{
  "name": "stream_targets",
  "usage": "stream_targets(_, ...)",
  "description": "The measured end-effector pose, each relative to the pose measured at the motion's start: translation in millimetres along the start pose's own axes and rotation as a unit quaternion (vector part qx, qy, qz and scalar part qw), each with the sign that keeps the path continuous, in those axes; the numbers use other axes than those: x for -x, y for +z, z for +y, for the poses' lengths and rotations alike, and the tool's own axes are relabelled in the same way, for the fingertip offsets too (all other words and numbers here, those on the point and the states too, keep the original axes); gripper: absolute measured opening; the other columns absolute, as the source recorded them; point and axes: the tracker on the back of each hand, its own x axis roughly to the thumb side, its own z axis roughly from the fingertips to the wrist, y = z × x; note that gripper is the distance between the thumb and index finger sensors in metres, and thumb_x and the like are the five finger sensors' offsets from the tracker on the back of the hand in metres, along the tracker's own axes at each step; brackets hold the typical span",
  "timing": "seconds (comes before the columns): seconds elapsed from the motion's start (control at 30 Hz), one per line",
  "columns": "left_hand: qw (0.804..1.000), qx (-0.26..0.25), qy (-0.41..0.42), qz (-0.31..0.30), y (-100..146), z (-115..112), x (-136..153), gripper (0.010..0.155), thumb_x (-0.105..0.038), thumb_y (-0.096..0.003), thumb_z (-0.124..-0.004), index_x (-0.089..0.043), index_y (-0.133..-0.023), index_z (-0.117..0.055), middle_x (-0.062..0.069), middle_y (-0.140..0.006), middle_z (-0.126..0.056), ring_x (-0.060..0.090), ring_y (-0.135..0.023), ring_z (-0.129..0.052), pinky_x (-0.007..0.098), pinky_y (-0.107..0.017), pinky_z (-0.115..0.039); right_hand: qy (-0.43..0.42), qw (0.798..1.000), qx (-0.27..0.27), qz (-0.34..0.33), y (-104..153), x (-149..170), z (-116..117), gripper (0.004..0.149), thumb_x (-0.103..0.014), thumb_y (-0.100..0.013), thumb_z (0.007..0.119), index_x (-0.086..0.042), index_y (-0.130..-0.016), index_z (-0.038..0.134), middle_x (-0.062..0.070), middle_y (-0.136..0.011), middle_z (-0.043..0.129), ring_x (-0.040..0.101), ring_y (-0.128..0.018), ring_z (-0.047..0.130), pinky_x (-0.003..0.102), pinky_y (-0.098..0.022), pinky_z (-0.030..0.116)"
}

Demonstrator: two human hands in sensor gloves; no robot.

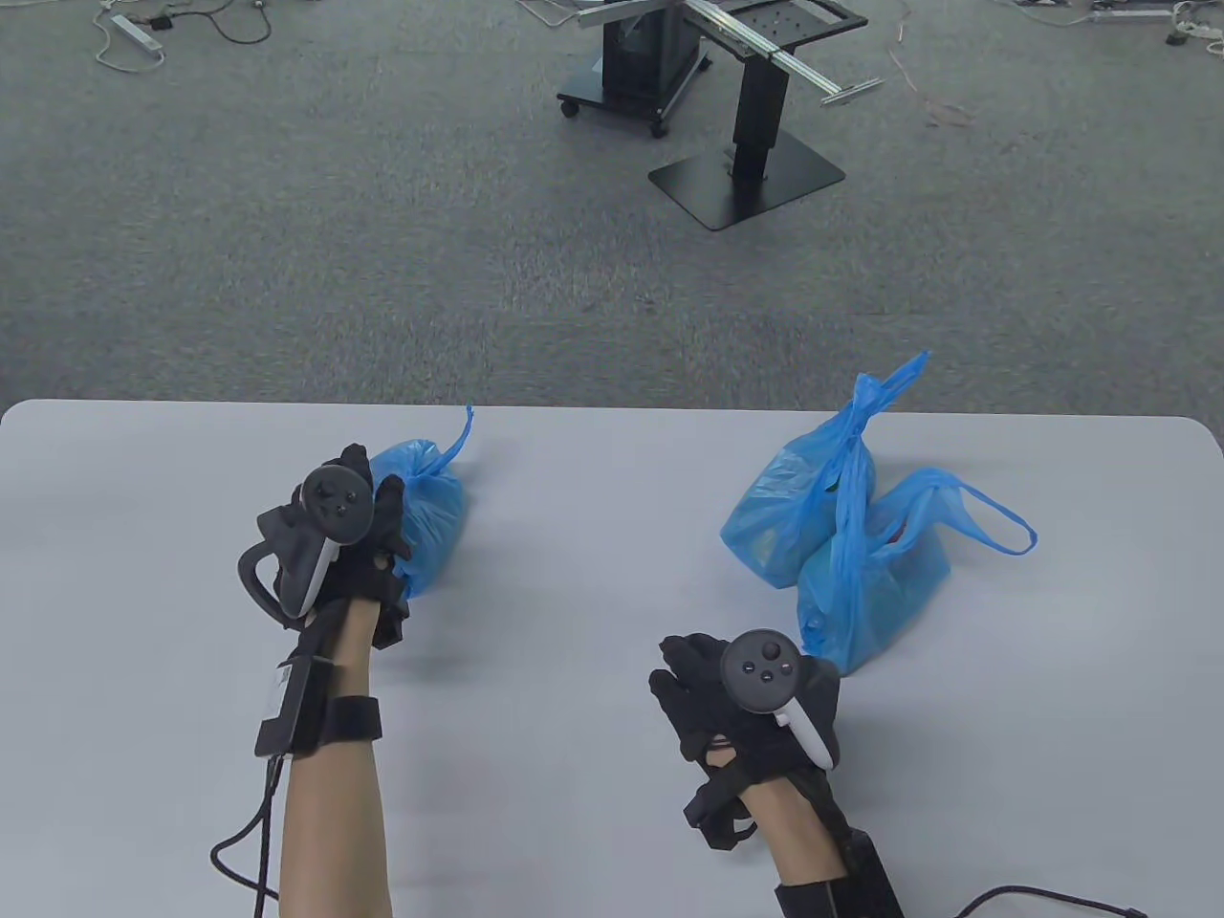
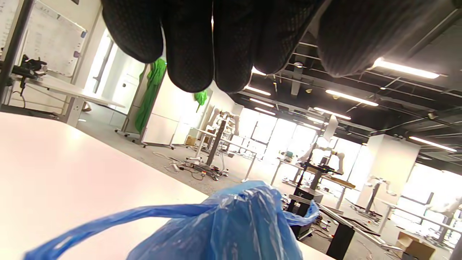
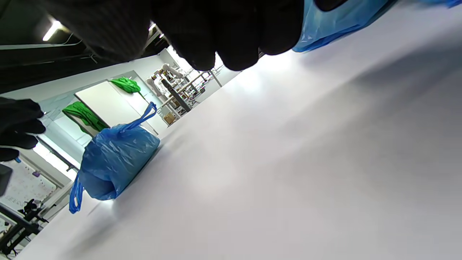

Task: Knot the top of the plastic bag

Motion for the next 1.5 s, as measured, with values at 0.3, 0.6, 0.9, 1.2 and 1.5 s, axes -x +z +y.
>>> stream_targets(0.3,0.998,0.024,0.009,-0.063,74.4,1.1,-25.6,0.066,-0.058,-0.0499,-0.078,-0.033,-0.109,-0.067,-0.005,-0.113,-0.069,0.030,-0.105,-0.076,0.057,-0.076,-0.063,0.046,0.999,0.009,-0.019,2.6,-12.9,9.7,0.062,-0.055,-0.046,0.073,-0.026,-0.101,0.067,0.002,-0.109,0.063,0.037,-0.101,0.057,0.061,-0.080,0.039)
stream_targets(0.6,0.991,0.067,-0.022,-0.114,142.8,-32.3,-44.4,0.067,-0.058,-0.0508,-0.077,-0.033,-0.111,-0.063,-0.005,-0.115,-0.064,0.030,-0.108,-0.071,0.057,-0.077,-0.061,0.056,0.998,0.027,-0.010,2.9,-11.3,11.2,0.064,-0.055,-0.046,0.073,-0.028,-0.103,0.062,0.001,-0.111,0.058,0.036,-0.103,0.053,0.061,-0.081,0.036)
stream_targets(0.9,0.981,0.092,-0.094,-0.144,175.6,-67.6,-45.5,0.068,-0.059,-0.0503,-0.076,-0.034,-0.111,-0.061,-0.006,-0.116,-0.062,0.030,-0.109,-0.070,0.056,-0.077,-0.061,0.101,0.994,0.040,-0.009,4.5,-16.6,16.3,0.064,-0.056,-0.046,0.073,-0.029,-0.103,0.061,0.000,-0.112,0.056,0.036,-0.103,0.052,0.061,-0.081,0.036)
stream_targets(1.2,0.982,0.100,-0.080,-0.137,176.5,-69.0,-33.1,0.069,-0.060,-0.0499,-0.075,-0.033,-0.111,-0.060,-0.006,-0.116,-0.062,0.030,-0.108,-0.071,0.056,-0.077,-0.061,0.135,0.989,0.051,-0.019,7.2,-23.8,19.5,0.064,-0.056,-0.046,0.073,-0.029,-0.103,0.061,0.000,-0.112,0.056,0.036,-0.104,0.053,0.061,-0.081,0.037)
stream_targets(1.5,0.981,0.102,-0.070,-0.149,180.2,-63.8,-37.0,0.069,-0.060,-0.0499,-0.075,-0.033,-0.112,-0.059,-0.005,-0.116,-0.062,0.030,-0.108,-0.070,0.056,-0.077,-0.061,0.166,0.983,0.068,-0.036,10.7,-34.1,23.7,0.066,-0.057,-0.045,0.072,-0.030,-0.104,0.059,-0.002,-0.115,0.050,0.035,-0.105,0.050,0.061,-0.081,0.036)
